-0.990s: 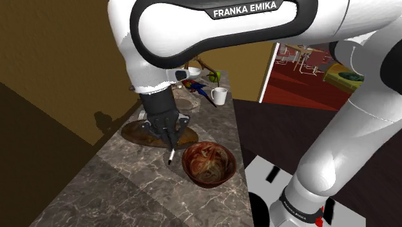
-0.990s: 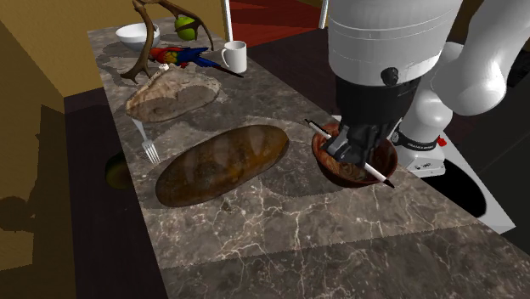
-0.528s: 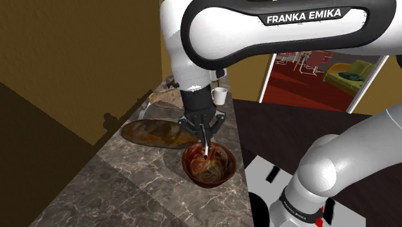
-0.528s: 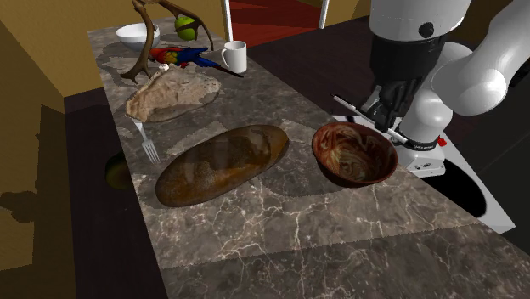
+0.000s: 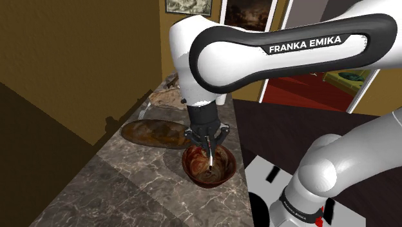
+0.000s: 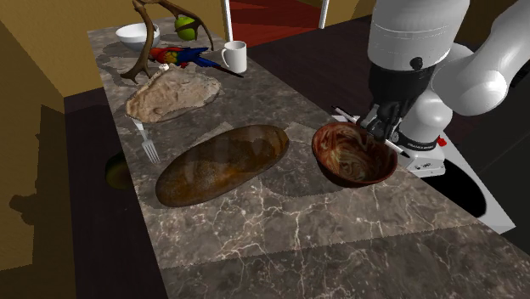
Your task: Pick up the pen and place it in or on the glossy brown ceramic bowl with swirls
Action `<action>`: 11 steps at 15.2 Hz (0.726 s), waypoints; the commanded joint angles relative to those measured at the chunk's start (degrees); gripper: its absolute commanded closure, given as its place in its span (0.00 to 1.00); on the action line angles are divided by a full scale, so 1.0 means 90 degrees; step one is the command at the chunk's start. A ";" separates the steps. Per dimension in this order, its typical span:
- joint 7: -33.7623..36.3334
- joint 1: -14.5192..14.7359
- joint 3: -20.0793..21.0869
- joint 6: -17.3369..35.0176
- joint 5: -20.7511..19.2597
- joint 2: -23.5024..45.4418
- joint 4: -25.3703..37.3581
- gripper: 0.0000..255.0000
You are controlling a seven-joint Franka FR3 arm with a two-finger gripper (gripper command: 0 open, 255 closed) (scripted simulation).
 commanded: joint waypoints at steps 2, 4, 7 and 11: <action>0.0005 0.0009 0.0074 0.0253 0.0036 0.0036 -0.0212 1.00; 0.0003 0.0013 0.0122 0.0430 0.0056 0.0068 -0.0356 1.00; 0.0005 0.0014 0.0199 0.0698 0.0084 0.0130 -0.0562 1.00; 0.0007 0.0013 0.0245 0.0849 0.0099 0.0171 -0.0673 1.00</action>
